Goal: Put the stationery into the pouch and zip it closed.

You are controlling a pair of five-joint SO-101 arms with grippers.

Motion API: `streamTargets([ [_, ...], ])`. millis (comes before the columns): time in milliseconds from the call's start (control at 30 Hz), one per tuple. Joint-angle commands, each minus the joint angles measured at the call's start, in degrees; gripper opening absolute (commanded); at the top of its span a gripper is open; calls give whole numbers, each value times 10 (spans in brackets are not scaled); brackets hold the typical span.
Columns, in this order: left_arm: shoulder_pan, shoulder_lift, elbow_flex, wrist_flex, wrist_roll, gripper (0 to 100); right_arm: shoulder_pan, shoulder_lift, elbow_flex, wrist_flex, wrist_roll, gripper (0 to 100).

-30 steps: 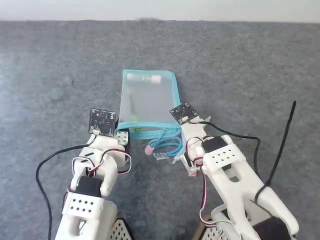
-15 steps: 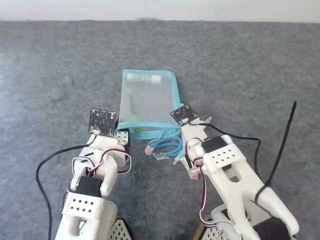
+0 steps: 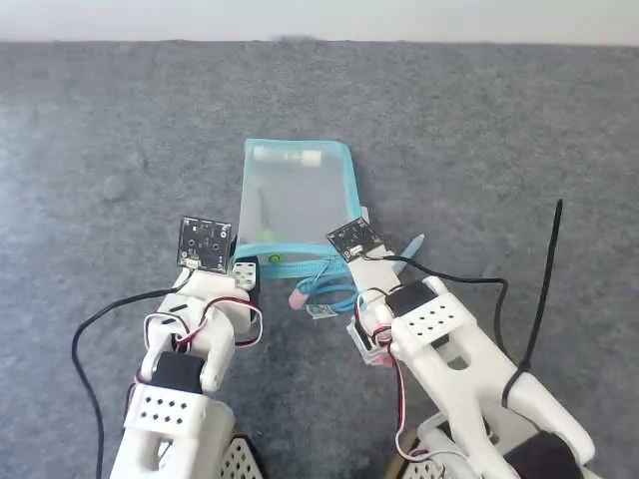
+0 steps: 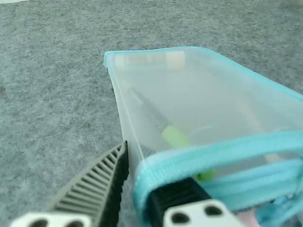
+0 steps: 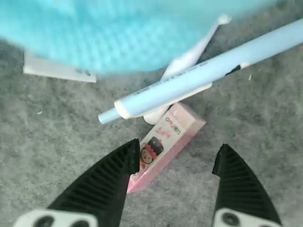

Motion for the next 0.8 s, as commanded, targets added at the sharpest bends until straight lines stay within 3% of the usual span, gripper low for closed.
streamTargets([
  [0, 5, -11, -11, -7, 4, 11, -3, 4, 3, 5, -5, 266],
  [433, 3, -11, -11, -6, 4, 11, -3, 4, 11, -3, -4, 266],
  [633, -20, -11, -14, -1, 4, 11, -4, 5, 26, -35, -2, 180],
  [767, -21, -11, -14, 0, 4, 11, -3, 5, 26, -34, -2, 197],
])
